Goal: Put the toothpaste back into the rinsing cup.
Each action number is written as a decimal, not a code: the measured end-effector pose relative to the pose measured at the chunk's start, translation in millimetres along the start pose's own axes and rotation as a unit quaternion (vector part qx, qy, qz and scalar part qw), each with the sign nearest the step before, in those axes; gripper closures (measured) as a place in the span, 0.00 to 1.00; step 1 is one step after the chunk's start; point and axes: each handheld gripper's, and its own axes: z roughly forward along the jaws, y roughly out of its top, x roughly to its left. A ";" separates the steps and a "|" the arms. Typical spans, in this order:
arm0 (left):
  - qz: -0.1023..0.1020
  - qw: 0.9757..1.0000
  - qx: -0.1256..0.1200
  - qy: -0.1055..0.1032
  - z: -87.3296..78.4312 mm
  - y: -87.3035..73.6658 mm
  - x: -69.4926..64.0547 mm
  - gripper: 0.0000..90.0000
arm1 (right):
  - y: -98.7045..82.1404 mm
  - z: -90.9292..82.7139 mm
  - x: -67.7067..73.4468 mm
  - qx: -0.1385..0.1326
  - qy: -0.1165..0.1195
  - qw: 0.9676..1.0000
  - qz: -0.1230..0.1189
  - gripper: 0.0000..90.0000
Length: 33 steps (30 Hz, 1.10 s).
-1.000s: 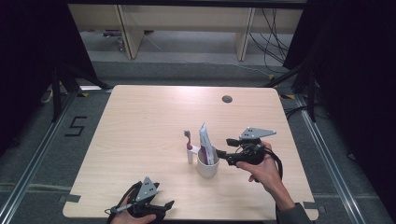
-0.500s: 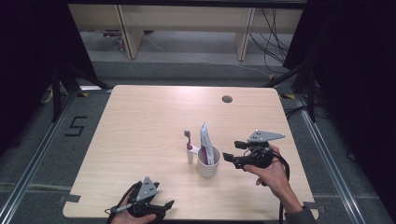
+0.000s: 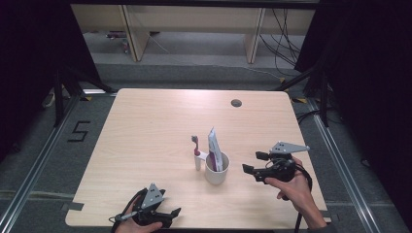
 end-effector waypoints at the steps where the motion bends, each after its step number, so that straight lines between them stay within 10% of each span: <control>1: 0.000 1.000 0.001 0.002 -0.9 -0.2 -0.3 0.20 | -1.7 -0.9 -0.1 0.002 -0.001 1.000 0.004 0.25; 33: 0.014 1.000 0.007 0.010 -4.5 -3.0 0.5 0.20 | -41.0 -23.5 -5.5 0.019 -0.016 1.000 0.013 0.22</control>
